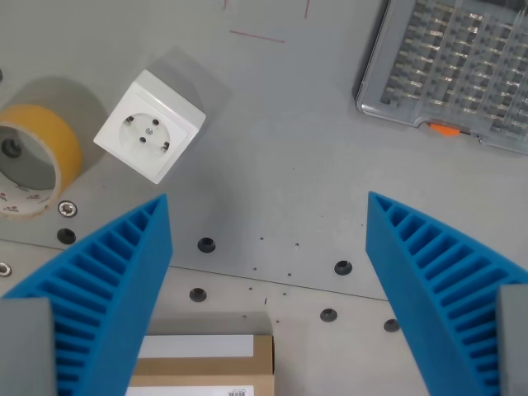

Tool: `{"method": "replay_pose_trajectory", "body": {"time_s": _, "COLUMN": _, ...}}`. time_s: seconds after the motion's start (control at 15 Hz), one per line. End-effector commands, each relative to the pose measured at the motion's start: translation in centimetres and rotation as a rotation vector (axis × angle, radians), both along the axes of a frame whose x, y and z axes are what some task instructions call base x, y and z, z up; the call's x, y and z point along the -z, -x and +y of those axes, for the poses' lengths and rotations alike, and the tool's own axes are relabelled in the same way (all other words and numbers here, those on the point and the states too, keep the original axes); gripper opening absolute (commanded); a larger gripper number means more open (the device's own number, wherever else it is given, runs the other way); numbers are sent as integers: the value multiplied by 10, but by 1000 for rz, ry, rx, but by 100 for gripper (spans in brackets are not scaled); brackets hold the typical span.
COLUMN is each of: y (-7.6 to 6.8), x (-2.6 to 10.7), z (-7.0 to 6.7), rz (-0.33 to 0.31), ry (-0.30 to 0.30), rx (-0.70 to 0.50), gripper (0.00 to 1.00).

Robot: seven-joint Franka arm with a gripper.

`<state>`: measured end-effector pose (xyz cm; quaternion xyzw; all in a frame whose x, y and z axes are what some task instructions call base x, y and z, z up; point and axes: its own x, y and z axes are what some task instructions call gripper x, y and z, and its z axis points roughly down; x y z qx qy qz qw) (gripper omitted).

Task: Move above the white socket

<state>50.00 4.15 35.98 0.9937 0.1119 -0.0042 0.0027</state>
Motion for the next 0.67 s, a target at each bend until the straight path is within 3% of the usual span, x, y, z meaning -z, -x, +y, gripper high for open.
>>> {"method": "replay_pose_trajectory", "body": {"time_s": 0.07, "y": 0, "x": -2, "z": 0, "rz": -3, "ry": 0, "rx": 0, "gripper": 100}}
{"method": "replay_pose_trajectory", "body": {"time_s": 0.67, "y": 1, "x": 3, "z": 2, "rz": -7, "ry": -1, "rx": -70, "gripper": 100}}
